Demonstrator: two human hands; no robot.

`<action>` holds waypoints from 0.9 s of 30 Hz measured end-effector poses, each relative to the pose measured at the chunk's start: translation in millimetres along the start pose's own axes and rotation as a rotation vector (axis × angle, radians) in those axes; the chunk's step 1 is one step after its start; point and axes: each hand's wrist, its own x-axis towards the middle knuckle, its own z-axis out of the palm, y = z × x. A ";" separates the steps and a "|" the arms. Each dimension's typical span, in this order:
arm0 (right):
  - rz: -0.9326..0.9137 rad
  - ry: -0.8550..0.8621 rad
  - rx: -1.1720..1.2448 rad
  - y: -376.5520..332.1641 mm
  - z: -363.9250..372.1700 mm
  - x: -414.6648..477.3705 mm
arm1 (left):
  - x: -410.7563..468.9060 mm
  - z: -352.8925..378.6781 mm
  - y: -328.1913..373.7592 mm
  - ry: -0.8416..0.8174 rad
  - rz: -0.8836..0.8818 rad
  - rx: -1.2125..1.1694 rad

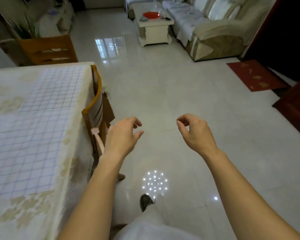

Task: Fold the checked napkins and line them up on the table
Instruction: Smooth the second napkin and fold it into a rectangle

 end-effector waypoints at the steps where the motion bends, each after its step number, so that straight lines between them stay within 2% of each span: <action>1: 0.017 0.003 -0.003 -0.7 1.0 20.7 | 20.5 -0.6 -3.6 0.015 0.001 -0.020; 5: 0.018 -0.010 -0.015 -18.3 10.2 98.4 | 93.6 -12.8 -20.0 0.087 -0.016 -0.137; 10: -0.008 -0.064 -0.027 -41.5 42.4 178.5 | 160.2 -25.9 -48.4 0.147 -0.028 -0.164; 14: -0.039 -0.131 -0.021 -49.8 79.0 238.5 | 192.3 -24.6 -91.3 0.264 -0.126 -0.154; 20: -0.152 -0.243 0.063 -68.9 142.0 346.5 | 268.9 -28.5 -136.3 0.249 -0.270 -0.105; 27: -0.287 -0.361 0.092 -70.9 181.2 507.7 | 393.4 -35.4 -151.9 0.219 -0.422 -0.064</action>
